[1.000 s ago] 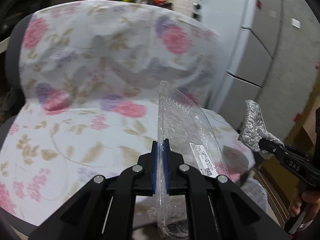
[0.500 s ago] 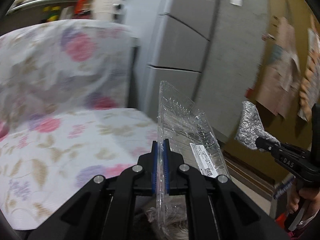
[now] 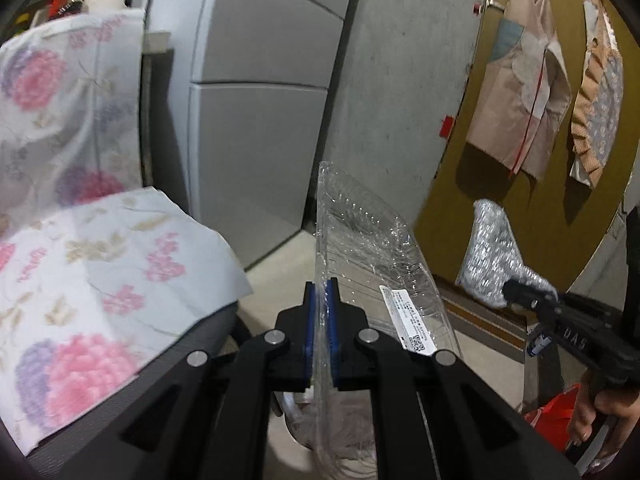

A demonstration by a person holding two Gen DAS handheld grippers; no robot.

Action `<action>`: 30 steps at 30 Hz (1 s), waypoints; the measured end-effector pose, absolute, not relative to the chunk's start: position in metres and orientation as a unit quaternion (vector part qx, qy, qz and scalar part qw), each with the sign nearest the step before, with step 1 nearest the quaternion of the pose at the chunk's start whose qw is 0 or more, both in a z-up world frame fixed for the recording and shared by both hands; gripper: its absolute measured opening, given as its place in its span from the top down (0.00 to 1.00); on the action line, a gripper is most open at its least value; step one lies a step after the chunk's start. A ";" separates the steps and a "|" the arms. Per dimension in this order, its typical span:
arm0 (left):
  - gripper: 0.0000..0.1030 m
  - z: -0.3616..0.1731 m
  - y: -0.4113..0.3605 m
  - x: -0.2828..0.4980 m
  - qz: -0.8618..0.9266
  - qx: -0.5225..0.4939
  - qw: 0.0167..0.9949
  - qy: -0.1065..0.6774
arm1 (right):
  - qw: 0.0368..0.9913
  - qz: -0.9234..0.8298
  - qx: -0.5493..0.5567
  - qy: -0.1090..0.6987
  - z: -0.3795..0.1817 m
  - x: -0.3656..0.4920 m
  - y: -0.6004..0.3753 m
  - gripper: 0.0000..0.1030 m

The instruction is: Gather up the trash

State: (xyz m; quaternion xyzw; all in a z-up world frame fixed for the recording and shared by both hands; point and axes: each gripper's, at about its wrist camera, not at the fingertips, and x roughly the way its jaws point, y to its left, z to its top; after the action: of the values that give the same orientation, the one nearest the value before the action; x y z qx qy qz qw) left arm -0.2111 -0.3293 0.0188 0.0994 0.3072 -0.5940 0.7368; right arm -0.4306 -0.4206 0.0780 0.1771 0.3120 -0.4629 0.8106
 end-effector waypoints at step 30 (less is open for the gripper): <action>0.25 0.037 -0.284 -0.181 -0.532 0.130 0.770 0.328 | 0.818 -0.423 0.167 0.351 0.102 -0.391 -0.387 0.33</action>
State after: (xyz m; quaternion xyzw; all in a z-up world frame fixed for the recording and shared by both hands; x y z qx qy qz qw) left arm -0.1807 -0.2839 0.0369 0.1302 0.3281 -0.5317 0.7698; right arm -0.3909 -0.3874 0.1024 0.1670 0.3512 -0.4231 0.8184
